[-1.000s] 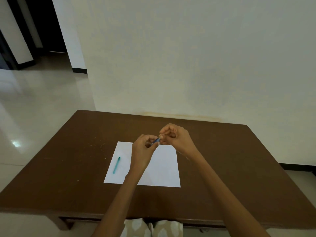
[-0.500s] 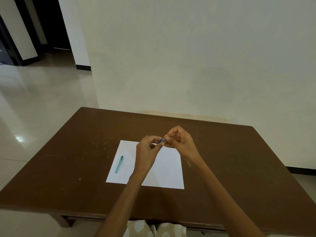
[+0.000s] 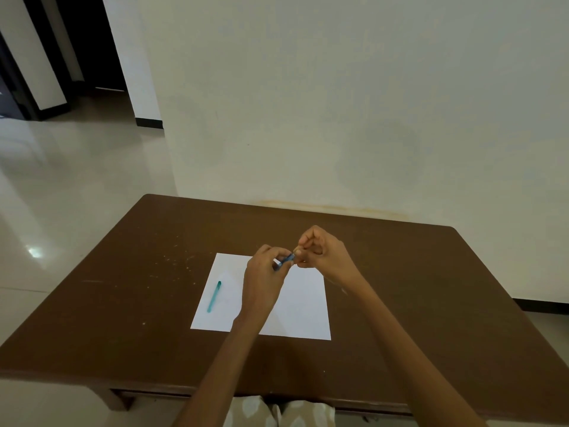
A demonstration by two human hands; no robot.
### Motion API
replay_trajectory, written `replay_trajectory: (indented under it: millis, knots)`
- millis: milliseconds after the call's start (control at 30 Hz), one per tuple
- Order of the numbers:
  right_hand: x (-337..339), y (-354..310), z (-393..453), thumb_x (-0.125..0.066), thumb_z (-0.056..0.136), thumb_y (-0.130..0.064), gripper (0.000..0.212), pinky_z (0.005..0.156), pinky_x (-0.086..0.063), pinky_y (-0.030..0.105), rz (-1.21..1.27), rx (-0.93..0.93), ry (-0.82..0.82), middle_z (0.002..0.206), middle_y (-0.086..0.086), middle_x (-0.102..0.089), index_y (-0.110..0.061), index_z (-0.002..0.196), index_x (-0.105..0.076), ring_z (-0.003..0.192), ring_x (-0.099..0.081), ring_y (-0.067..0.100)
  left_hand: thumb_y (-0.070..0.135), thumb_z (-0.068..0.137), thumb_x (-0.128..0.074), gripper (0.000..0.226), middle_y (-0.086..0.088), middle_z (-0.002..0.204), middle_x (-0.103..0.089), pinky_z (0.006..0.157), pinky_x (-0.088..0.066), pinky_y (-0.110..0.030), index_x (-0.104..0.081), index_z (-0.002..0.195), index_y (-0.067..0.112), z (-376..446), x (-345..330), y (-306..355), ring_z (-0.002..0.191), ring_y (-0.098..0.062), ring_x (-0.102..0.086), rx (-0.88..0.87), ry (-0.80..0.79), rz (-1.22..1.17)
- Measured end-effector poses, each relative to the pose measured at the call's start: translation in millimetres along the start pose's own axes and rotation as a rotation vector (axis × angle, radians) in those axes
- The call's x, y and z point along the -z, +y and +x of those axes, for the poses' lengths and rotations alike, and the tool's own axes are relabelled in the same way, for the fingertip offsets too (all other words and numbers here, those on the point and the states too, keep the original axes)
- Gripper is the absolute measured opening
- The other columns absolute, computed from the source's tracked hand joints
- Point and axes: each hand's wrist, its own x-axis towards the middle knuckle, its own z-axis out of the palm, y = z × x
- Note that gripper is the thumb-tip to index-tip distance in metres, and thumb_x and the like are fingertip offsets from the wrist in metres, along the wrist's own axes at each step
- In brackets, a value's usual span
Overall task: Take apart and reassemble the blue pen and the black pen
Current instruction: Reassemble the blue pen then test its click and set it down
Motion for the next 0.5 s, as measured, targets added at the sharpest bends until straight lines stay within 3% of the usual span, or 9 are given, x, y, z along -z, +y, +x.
replay_trajectory:
  millis: [167,367,500]
  knots:
    - [-3,6,0,-0.064,0.086,-0.010,0.011,0.073,-0.060,0.027,-0.062,-0.019,0.037,0.090,0.012,-0.068,-0.009,0.092,-0.055,0.078,-0.070,0.021,0.019,0.081,-0.069,0.021,-0.009,0.103,-0.067,0.066,-0.034,-0.002,-0.069,0.098,0.008,-3,-4,-4,0.078,-0.009,-0.053,-0.009,-0.003,0.035]
    - [-13,23,-1,-0.067,0.084,-0.011,0.013,0.072,-0.052,0.009,-0.266,0.208,0.092,0.086,0.000,-0.067,-0.006,0.094,-0.061,0.073,-0.063,0.003,0.019,0.080,-0.070,0.021,-0.008,0.101,-0.067,0.064,-0.037,-0.003,-0.069,0.097,0.008,-2,-6,-11,0.075,-0.010,-0.055,0.061,0.019,-0.043]
    - [-23,32,4,-0.067,0.084,-0.010,0.014,0.075,-0.056,0.017,-0.108,0.098,0.145,0.090,0.000,-0.068,-0.011,0.096,-0.059,0.079,-0.068,0.007,0.018,0.083,-0.067,0.023,0.003,0.096,-0.064,0.064,-0.043,-0.007,-0.063,0.104,0.012,1,-11,-15,0.073,-0.011,-0.060,0.127,-0.028,-0.179]
